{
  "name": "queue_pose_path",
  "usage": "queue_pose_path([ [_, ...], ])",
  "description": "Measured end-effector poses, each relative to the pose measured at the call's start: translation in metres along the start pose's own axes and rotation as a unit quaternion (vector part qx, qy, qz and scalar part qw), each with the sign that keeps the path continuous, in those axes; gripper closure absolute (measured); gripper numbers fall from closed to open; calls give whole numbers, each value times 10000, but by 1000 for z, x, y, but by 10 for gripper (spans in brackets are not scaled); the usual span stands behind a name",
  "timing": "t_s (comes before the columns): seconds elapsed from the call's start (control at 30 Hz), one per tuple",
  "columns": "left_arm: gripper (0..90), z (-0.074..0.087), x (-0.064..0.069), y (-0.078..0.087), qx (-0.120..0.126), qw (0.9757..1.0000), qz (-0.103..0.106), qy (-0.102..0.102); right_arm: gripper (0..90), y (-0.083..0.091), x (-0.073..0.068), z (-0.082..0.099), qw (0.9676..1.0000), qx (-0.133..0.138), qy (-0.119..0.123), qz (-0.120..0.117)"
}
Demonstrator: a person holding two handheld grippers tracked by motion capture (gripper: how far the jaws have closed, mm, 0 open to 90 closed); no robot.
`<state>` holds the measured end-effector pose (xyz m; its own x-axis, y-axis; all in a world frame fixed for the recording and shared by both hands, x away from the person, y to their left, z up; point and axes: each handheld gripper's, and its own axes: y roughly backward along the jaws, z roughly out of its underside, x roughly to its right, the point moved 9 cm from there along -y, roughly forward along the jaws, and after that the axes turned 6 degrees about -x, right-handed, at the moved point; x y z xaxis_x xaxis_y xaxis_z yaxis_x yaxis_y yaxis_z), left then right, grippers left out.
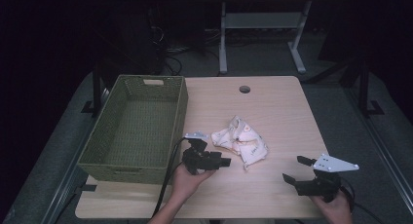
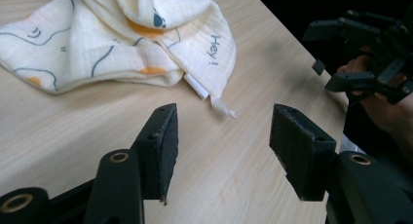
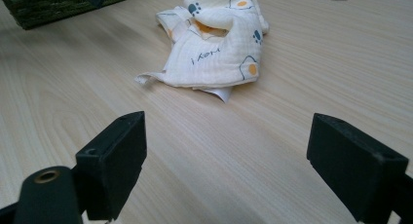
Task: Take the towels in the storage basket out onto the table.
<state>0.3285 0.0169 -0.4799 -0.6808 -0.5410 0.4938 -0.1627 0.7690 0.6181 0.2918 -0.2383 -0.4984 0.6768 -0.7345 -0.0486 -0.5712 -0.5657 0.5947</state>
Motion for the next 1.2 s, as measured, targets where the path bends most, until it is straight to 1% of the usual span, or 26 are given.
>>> queue_pose_path([
  [0.1,426,5,2,1,-20,10000,-11,-72,141,0,0,0,10000,-5,-2,5],
  [0.2,424,8,3,2,-23,9999,14,-101,141,0,0,0,10000,9,3,8],
  [0.27,417,10,5,2,-6,9999,154,-32,141,-1,0,0,10000,-9,-6,14],
  [0.3,413,10,5,2,-32,9999,138,-47,141,-1,0,0,10000,-11,-1,16],
  [0.33,406,11,5,2,-40,9999,78,-95,141,-1,0,1,10000,-13,-5,15],
  [0.4,403,12,6,3,-52,9998,117,-122,141,-1,0,1,10000,-19,-17,21],
  [0.47,401,14,6,3,-49,9998,36,-188,141,-1,1,1,10000,-22,-11,23],
  [0.53,399,16,7,4,-39,9998,81,-181,141,-1,1,2,10000,-30,-20,23],
  [0.6,397,19,7,5,-55,9997,22,-249,141,-1,1,2,10000,-30,-26,28],
  [0.67,393,21,10,6,-69,9996,29,-290,141,-1,1,3,10000,-37,-33,27],
  [0.8,380,26,12,7,-73,9991,-35,-408,140,-2,2,3,10000,-58,-8,54],
  [0.83,379,27,13,7,-68,9988,-111,-480,140,-2,2,4,10000,-63,-19,60],
  [0.9,374,29,14,8,-81,9984,-152,-537,140,-2,2,4,9999,-62,-42,72],
  [0.97,372,31,16,8,-96,9976,-235,-651,140,-2,2,4,9999,-73,-49,82],
  [1.07,367,34,19,8,-95,9969,-261,-735,141,-2,2,4,9999,-75,-33,90],
  [1.2,357,38,19,10,-112,9961,-311,-818,140,-2,3,5,9999,-78,-54,104],
])
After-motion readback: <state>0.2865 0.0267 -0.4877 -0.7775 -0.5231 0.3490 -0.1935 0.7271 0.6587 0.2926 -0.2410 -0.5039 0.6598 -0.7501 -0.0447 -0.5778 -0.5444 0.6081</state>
